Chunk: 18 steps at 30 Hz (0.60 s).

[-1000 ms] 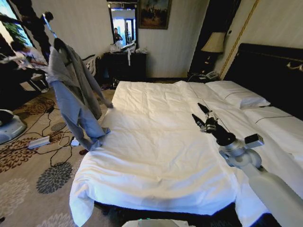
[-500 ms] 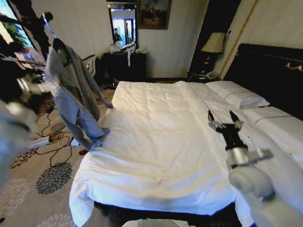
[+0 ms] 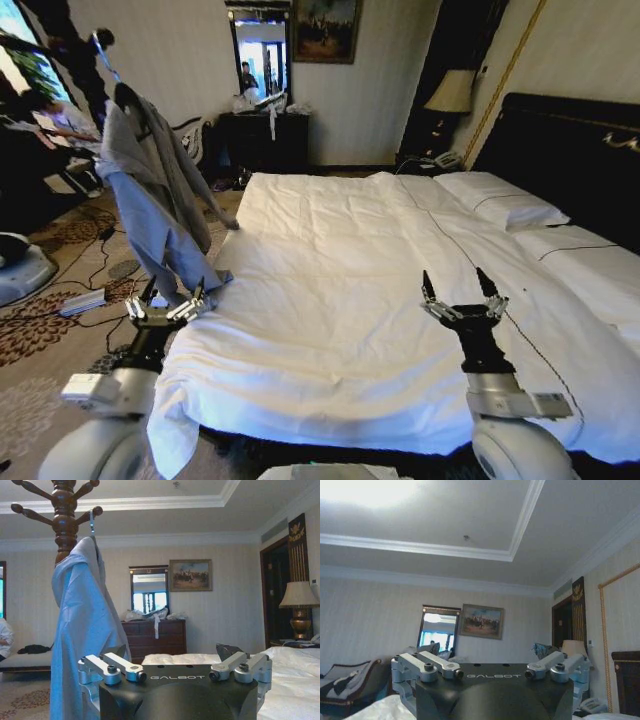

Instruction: Pick up the clothes from the bed and hang them on the clothes hanger.

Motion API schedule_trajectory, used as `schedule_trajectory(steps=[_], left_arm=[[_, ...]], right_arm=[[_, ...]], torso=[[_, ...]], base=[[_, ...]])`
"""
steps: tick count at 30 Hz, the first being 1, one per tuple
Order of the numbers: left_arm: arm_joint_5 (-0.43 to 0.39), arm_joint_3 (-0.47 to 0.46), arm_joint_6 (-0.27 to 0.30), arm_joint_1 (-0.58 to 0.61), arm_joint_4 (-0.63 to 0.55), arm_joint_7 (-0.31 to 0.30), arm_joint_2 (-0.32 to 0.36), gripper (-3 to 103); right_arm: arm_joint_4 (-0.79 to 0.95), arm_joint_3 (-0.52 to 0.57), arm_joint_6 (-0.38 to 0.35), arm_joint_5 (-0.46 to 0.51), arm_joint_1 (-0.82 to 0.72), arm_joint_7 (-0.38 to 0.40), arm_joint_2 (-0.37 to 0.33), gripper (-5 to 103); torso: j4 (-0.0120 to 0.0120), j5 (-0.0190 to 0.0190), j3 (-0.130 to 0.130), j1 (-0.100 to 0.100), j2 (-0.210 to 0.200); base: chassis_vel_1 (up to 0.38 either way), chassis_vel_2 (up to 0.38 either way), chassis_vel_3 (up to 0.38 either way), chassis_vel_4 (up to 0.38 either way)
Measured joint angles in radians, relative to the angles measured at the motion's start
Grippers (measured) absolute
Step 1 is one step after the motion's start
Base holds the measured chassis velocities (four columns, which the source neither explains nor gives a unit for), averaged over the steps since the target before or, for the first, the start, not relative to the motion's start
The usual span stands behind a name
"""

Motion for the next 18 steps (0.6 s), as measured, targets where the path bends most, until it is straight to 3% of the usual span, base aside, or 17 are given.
schedule_trajectory(steps=[3,8,13,18], left_arm=[[0.0,-0.002,-0.006,0.007,0.001,0.002,-0.001,100],[-0.002,0.003,-0.009,0.014,0.011,0.004,-0.003,100],[-0.017,0.03,-0.028,0.02,0.118,0.012,0.017,100],[-0.028,0.062,-0.061,0.039,0.172,0.034,0.019,100]], right_arm=[[-0.007,0.001,-0.003,0.004,-0.002,0.005,-0.007,100],[-0.046,-0.011,-0.069,0.125,-0.015,0.048,-0.072,100],[-0.127,-0.011,-0.126,0.257,-0.017,0.089,-0.164,100],[-0.164,-0.01,-0.136,0.307,-0.021,0.094,-0.188,100]], torso=[[0.0,0.0001,0.0,0.0,0.0],[-0.0001,0.0003,0.0,0.0,0.0],[0.0,-0.0001,0.0,0.0,0.0],[0.0001,0.0001,0.0,0.0,0.0]], base=[[0.0,0.0,0.0,0.0],[0.0,0.0,0.0,0.0],[0.0,0.0,0.0,0.0],[0.0,0.0,0.0,0.0]])
